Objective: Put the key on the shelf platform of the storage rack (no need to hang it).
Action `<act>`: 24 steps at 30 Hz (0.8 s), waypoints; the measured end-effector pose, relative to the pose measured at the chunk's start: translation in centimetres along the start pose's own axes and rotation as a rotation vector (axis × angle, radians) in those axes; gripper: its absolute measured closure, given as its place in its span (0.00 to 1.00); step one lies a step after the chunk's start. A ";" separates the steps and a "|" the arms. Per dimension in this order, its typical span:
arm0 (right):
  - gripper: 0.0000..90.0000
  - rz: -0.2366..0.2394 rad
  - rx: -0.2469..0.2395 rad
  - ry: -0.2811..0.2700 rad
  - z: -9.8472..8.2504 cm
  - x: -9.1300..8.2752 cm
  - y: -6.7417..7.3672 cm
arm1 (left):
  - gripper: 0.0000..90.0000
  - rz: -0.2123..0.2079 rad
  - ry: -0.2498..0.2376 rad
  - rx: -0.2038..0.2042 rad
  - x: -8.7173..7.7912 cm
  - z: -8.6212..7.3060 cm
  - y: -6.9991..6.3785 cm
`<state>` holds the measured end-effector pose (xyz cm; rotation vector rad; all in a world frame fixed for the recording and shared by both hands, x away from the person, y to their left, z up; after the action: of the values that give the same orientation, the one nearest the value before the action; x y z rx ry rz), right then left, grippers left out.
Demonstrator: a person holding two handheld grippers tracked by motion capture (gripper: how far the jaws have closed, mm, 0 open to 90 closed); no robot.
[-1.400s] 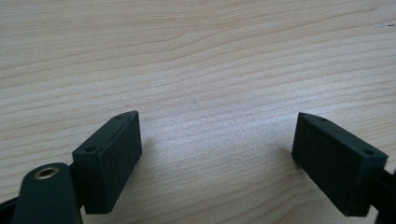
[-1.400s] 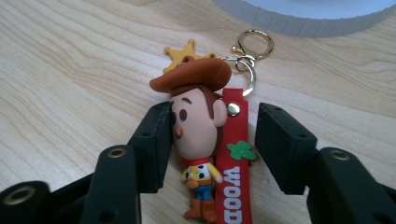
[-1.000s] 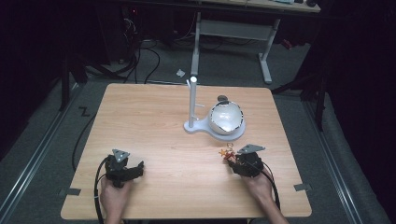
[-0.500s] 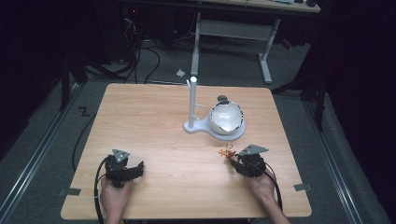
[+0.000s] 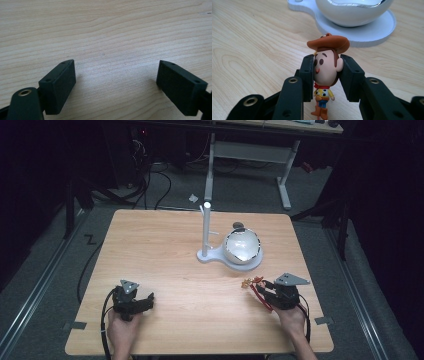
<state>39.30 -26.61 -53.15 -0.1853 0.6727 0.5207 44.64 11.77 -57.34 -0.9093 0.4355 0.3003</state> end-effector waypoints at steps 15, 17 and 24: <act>0.74 -0.009 0.020 -0.097 2.4 -4.4 -1.6 | 0.18 -0.001 0.001 0.001 0.0 0.0 0.0; 0.74 -0.008 0.026 -0.099 2.8 -4.9 -1.9 | 0.18 -0.002 0.001 0.000 0.0 0.0 0.0; 0.74 -0.006 0.034 -0.122 3.8 -5.8 -2.3 | 0.18 -0.001 0.001 0.000 0.0 0.0 0.0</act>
<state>38.73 -29.65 -46.49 -0.1226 0.5615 0.5103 44.65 11.76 -57.34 -0.9101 0.4354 0.2989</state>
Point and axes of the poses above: each handheld gripper's, and its own axes: x roughly forward along the jaws, z roughly out of its top, y roughly to its left, the point moved 8 cm from there along x, roughly forward along the jaws, and after that the axes turned 2 degrees about y, right-handed, at the moved point
